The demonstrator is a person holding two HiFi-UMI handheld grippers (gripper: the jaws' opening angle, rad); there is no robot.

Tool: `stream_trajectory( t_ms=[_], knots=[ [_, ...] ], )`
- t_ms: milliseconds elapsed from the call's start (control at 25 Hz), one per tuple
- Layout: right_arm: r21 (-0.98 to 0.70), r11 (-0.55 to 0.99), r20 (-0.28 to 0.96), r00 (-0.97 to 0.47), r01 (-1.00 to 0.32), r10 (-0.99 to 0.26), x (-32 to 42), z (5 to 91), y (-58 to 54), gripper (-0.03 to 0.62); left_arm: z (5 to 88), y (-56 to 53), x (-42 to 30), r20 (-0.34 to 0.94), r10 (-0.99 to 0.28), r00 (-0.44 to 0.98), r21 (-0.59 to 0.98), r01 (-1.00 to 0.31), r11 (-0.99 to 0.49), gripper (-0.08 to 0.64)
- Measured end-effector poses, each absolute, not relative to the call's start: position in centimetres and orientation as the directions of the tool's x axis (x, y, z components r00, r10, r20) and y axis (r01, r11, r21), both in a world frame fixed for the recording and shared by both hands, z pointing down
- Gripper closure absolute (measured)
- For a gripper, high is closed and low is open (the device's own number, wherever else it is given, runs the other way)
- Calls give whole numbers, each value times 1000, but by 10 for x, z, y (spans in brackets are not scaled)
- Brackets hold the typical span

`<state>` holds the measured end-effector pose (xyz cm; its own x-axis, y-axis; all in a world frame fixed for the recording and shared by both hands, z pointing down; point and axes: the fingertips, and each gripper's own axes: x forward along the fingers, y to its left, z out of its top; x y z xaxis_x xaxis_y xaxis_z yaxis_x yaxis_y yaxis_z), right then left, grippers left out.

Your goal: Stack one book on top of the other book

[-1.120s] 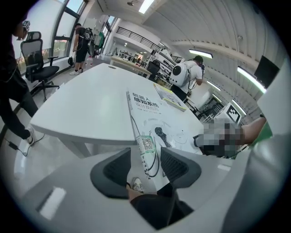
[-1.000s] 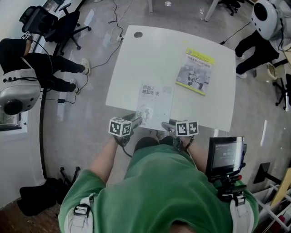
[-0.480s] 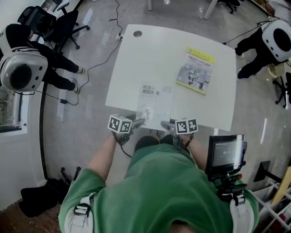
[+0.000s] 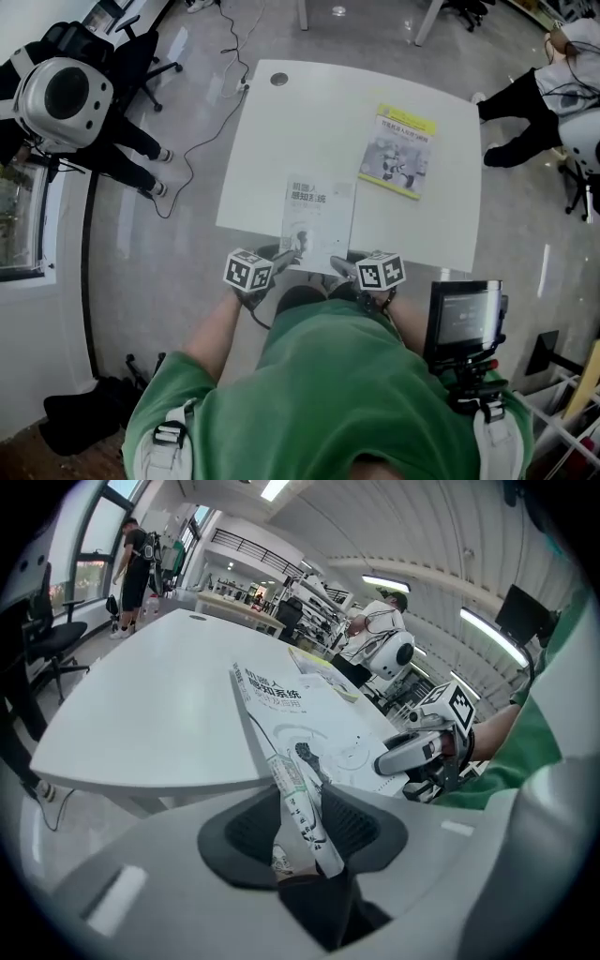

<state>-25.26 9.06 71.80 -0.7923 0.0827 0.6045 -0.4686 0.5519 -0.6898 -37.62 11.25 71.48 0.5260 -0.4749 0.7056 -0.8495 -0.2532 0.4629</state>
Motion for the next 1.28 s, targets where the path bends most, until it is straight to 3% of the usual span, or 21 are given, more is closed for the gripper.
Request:
stream_trajectory(
  t_ms=[680, 1280],
  knots=[
    [-599, 657, 571, -819, -458, -51, -260, 686, 42, 486, 683, 59, -383, 647, -560, 517, 389, -856, -341, 417],
    [-488, 618, 575, -759, -617, -304, -212, 651, -53, 485, 645, -58, -337, 565, -533, 630, 361, -769, -527, 419]
  ],
)
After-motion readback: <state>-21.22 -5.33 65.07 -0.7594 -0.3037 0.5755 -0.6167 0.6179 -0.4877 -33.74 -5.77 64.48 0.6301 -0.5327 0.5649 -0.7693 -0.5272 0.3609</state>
